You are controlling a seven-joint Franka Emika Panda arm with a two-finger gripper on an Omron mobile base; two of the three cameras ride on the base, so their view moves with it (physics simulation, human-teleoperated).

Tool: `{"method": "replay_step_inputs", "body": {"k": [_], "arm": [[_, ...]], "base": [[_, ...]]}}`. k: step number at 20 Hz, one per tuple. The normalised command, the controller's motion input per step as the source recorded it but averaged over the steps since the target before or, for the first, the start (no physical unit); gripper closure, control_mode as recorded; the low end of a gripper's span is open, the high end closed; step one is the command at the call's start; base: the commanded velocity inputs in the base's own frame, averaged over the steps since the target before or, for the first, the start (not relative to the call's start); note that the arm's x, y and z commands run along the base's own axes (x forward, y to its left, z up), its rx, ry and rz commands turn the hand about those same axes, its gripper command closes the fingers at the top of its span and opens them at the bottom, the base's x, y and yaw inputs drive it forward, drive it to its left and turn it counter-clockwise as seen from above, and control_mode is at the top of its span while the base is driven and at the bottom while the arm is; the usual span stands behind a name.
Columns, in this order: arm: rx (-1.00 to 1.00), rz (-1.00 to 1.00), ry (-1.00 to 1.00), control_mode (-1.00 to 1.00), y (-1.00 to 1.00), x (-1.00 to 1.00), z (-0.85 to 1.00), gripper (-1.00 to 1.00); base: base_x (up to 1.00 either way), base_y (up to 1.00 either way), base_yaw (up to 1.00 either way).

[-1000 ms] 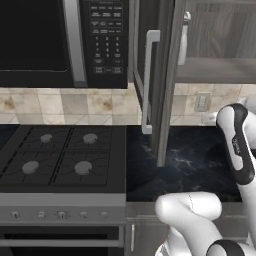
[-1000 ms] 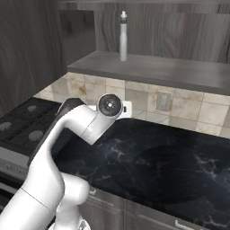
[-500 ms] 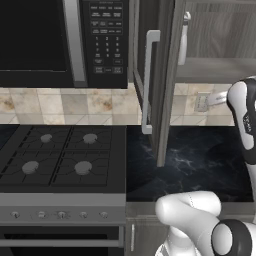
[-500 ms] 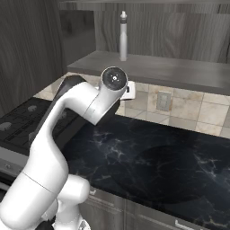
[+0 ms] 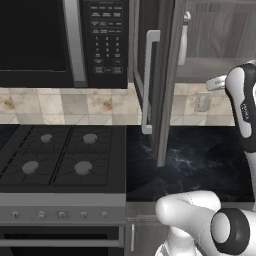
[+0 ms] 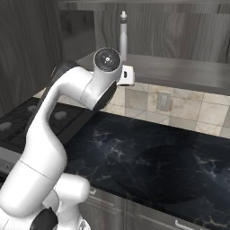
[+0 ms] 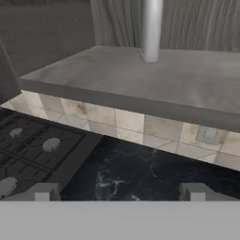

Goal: Move the cutting board and knife to the sink. Then move spray from the cabinet to the counter.

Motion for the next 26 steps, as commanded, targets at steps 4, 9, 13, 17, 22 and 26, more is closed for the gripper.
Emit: {"method": "replay_step_inputs", "body": {"k": [4, 9, 13, 17, 22, 26], "arm": [[0.00, -0.06, -0.03, -1.00, 0.12, 0.16, 0.37, -1.00], [0.00, -0.04, -0.07, -1.00, 0.10, 0.21, 0.27, -1.00], [0.00, -0.01, -0.16, -1.00, 0.04, 0.28, 0.17, -1.00], [0.00, -0.01, -0.09, -1.00, 0.06, 0.31, 0.25, -1.00], [0.00, -0.02, -0.06, -1.00, 0.09, 0.38, 0.21, -1.00], [0.00, -0.01, 0.03, -1.00, 0.12, 0.28, 0.36, -1.00]], "base": [[0.00, 0.00, 0.00], [0.00, 0.00, 0.00], [0.00, 0.00, 0.00], [0.00, 0.00, 0.00], [0.00, 0.00, 0.00], [0.00, 0.00, 0.00]]}}
